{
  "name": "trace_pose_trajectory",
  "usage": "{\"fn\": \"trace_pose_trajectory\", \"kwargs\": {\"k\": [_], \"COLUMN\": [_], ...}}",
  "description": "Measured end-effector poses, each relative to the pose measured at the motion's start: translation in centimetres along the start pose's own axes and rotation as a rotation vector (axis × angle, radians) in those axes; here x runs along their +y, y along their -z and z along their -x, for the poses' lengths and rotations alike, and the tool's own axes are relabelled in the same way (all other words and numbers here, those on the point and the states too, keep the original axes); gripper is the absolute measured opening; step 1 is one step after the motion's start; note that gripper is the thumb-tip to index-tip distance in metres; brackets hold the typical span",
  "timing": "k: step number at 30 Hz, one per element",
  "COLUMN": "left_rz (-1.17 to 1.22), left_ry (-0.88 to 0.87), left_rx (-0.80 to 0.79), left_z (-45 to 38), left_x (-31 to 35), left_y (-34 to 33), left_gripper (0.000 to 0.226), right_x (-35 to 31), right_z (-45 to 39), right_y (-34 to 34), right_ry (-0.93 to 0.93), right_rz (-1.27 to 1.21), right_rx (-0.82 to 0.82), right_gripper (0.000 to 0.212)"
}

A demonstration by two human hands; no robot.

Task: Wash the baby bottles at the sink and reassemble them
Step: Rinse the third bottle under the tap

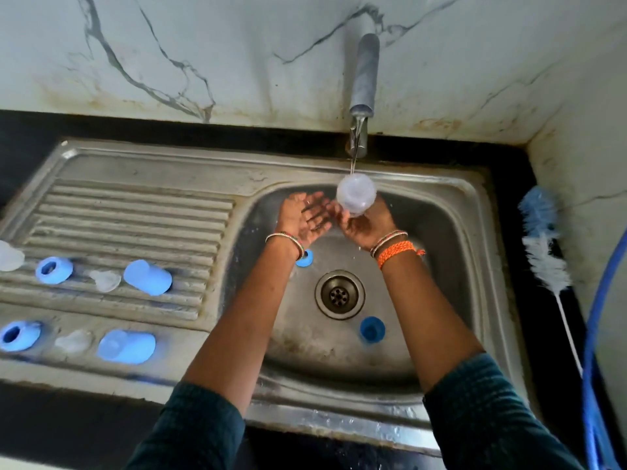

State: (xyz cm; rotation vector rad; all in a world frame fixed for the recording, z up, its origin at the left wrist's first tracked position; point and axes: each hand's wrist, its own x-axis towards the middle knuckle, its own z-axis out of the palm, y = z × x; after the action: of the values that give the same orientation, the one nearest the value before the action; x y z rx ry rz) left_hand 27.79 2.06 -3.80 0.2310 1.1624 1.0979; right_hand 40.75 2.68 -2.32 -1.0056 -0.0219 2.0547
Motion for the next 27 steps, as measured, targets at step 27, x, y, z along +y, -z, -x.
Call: {"fn": "trace_pose_trajectory", "kwargs": {"k": [27], "left_rz": [-0.101], "left_ry": [0.179], "left_rx": [0.183], "left_z": [0.3], "left_x": [-2.0], "left_y": [1.3], "left_gripper": [0.032], "right_x": [2.0], "right_z": [-1.0], "right_y": [-1.6], "right_ry": [0.793], "right_rz": [1.453], "right_rx": [0.500], "right_gripper": [0.037]}}
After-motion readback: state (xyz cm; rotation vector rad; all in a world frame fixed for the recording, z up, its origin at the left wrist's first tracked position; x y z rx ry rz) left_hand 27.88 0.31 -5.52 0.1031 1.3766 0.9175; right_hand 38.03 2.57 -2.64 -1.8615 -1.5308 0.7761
